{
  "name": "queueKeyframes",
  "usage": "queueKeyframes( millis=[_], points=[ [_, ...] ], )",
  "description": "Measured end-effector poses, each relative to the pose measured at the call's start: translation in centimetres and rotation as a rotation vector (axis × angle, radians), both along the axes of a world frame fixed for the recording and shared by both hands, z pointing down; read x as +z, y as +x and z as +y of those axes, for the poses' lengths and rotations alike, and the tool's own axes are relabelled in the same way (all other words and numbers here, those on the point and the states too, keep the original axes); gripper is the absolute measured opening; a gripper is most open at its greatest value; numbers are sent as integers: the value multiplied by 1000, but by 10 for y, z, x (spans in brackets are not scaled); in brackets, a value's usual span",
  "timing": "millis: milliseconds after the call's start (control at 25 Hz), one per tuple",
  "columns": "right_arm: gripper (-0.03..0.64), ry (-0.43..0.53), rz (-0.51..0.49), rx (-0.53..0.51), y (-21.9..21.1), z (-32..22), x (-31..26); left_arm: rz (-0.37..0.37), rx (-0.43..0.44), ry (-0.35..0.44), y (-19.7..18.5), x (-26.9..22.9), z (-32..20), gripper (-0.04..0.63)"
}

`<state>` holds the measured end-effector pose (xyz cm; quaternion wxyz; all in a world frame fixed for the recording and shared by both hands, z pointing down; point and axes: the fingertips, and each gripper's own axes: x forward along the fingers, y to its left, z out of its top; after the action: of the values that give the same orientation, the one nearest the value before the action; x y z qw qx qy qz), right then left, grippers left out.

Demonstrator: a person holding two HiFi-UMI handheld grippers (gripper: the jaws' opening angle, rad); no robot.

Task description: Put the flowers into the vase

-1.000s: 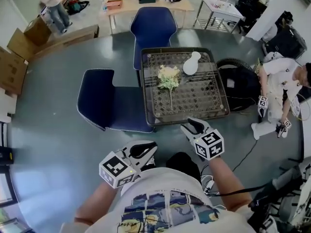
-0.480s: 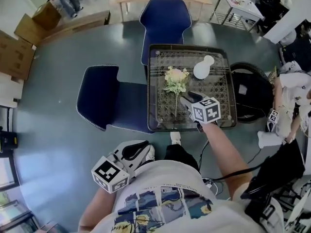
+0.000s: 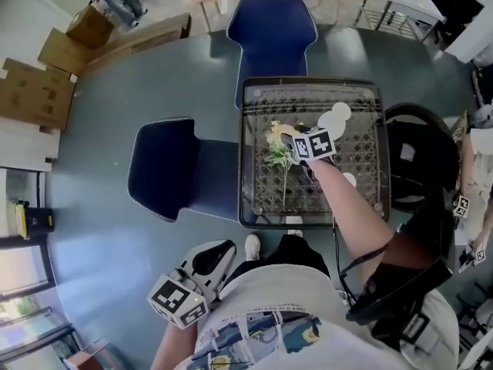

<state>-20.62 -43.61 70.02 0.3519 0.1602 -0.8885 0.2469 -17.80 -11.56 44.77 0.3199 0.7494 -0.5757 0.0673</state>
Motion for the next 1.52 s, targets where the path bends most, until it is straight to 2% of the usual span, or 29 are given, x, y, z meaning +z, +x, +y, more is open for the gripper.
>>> queueKeyframes(
  millis=[240, 320, 480, 520, 560, 600, 760, 960, 1200, 1520],
  points=[
    [242, -90, 80, -22, -16, -17, 66, -48, -55, -58, 5, 1, -16, 11],
    [241, -139, 68, -36, -22, -12, 81, -52, -73, -72, 9, 3, -22, 11],
    [238, -106, 64, 4, -6, -20, 84, -57, -78, -74, 14, 0, -31, 11],
    [223, -104, 54, 6, -7, -17, 79, -63, -78, -72, 11, -4, -31, 11],
    [162, -99, 47, 5, -8, -14, 73, -68, -74, -69, 9, -7, -32, 11],
    [128, -91, 42, 2, -7, -13, 69, -72, -68, -65, 8, -9, -33, 11],
    [77, -76, 5, -19, -2, -3, 57, -89, -43, -53, 11, -11, -40, 11],
    [60, -17, -82, -50, -1, 18, 7, -93, 2, -30, 15, -24, -50, 11],
    [51, 144, -194, -84, 29, 22, -76, -81, 114, 43, 46, -28, -76, 11],
    [49, 360, -331, -102, 60, 21, -201, -67, 205, 141, 70, -42, -88, 11]
  ],
)
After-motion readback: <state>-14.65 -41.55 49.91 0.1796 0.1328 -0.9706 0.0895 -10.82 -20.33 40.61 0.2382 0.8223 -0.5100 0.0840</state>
